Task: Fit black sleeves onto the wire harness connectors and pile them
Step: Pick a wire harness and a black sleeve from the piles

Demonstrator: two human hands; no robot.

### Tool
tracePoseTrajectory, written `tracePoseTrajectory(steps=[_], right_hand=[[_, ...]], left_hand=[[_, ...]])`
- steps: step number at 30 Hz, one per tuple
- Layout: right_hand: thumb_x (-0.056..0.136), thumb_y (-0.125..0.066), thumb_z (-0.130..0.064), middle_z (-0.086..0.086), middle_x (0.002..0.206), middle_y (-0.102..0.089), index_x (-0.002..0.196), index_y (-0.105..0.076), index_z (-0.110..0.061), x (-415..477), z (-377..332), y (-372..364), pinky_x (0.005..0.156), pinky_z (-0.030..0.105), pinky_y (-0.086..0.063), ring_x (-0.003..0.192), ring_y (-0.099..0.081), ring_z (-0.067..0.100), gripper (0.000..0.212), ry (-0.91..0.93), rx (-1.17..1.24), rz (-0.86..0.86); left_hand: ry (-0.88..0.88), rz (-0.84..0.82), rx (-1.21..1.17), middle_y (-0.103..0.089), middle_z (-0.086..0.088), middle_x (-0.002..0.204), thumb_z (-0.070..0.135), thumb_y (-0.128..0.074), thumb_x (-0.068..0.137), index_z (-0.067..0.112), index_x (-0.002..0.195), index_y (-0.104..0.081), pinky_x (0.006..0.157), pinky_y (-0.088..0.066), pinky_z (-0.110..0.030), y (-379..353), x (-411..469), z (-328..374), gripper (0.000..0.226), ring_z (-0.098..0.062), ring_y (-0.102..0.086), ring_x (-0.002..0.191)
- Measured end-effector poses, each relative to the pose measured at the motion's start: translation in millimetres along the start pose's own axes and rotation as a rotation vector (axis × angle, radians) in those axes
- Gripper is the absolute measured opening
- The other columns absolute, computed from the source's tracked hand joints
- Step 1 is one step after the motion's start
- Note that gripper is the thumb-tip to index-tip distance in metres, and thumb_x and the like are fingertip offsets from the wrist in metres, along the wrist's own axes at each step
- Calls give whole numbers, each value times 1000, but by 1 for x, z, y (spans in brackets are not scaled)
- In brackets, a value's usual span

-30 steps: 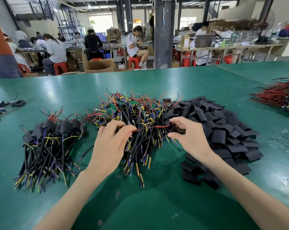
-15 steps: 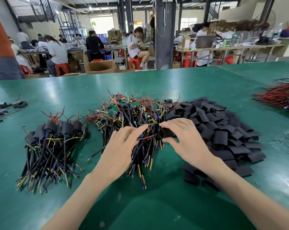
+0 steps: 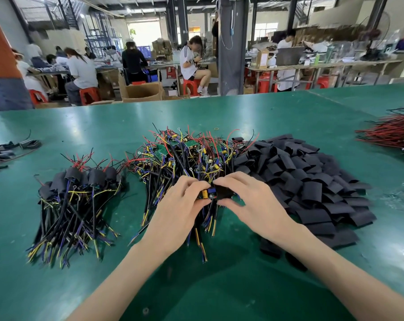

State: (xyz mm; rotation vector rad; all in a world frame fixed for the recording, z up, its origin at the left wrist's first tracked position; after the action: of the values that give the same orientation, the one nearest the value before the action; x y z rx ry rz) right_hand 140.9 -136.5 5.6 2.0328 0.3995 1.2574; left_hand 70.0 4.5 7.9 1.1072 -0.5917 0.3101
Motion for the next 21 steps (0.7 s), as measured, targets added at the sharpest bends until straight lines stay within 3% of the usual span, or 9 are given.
tracePoseTrajectory(steps=[6,9,14,17,21], right_hand=[[73,-79,-16,-1,101,-68,110,-70,-14,2,4,2,83,27,-50,85,-63,11,38,-65,181,-46],[70,-81,-17,-1,94,-68,107,-71,-15,3,9,4,77,17,-45,76,-59,4,38,-150,279,-125],[68,-83,-18,-1,89,-67,106,-72,-18,4,14,8,73,19,-46,72,-58,7,40,-219,329,-164],[70,-82,-17,0,96,-67,109,-71,-13,3,8,5,80,20,-47,79,-60,10,41,-145,246,-127],[73,-80,-16,1,99,-67,109,-70,-9,2,1,4,83,29,-49,86,-63,15,38,-43,149,-111]], left_hand=[[-14,-63,-26,-57,-10,102,7,-68,84,4,109,-66,79,-41,-23,-1,0,1,25,-23,-58,84],[-44,-84,-76,-56,-9,106,4,-66,85,4,111,-65,86,-36,-12,-1,-1,0,26,-11,-52,89],[-47,-63,-116,-48,0,100,3,-65,86,7,118,-64,85,-31,-2,-3,-1,-3,33,-1,-44,85],[31,-30,-177,-47,11,95,8,-66,86,12,120,-60,84,-38,-8,-4,-1,-8,35,2,-52,89],[55,-17,-248,-51,18,97,7,-68,84,14,116,-59,87,-35,0,-6,-2,-11,34,17,-51,96]])
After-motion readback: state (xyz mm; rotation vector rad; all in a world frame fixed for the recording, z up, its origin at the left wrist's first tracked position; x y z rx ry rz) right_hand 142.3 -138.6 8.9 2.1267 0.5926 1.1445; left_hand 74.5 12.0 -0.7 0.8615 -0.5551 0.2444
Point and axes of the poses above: each hand's wrist, its own x-axis towards the middle knuckle, its own y-axis out of the back of the hand, z = x × y, the point moved 4 cm from there along x, towards the middle knuckle
